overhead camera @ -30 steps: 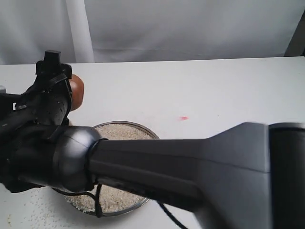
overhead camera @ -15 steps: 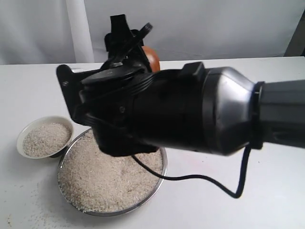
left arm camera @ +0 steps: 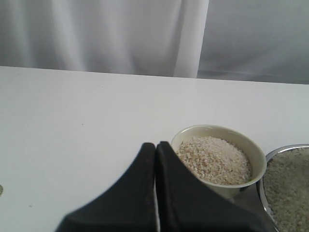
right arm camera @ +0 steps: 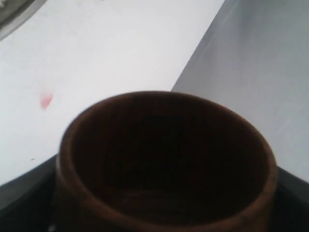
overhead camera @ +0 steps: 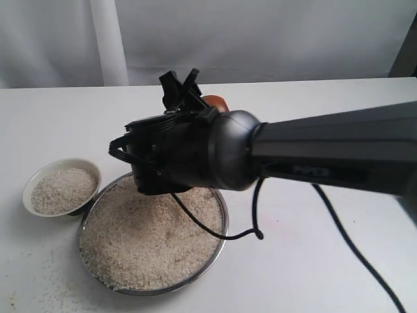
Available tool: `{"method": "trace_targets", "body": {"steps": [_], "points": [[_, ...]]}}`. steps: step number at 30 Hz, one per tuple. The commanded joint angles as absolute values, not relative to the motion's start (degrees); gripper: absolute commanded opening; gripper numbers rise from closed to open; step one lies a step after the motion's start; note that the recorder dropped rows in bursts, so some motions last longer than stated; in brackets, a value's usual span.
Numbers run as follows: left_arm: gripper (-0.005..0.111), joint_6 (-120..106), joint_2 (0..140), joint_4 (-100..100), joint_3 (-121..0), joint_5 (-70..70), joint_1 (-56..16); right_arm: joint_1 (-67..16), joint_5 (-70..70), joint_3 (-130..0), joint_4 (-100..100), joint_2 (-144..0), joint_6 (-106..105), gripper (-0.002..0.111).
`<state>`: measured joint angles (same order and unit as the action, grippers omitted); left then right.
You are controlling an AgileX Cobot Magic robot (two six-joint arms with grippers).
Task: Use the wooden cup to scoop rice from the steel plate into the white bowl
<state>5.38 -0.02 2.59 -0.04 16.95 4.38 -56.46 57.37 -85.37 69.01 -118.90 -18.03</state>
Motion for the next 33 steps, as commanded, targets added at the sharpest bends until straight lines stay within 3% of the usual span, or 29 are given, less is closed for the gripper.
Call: {"method": "trace_targets", "body": {"steps": [1, 33], "points": [[0.0, 5.5, 0.0, 2.52, 0.0, 16.3, 4.01, -56.28, 59.59, -90.87, 68.05, -124.35, -22.96, 0.0], [0.0, 5.5, 0.0, 2.52, 0.0, 16.3, 4.01, -58.84, 57.82, -92.43, 63.83, -131.72, -27.06, 0.0]]}}
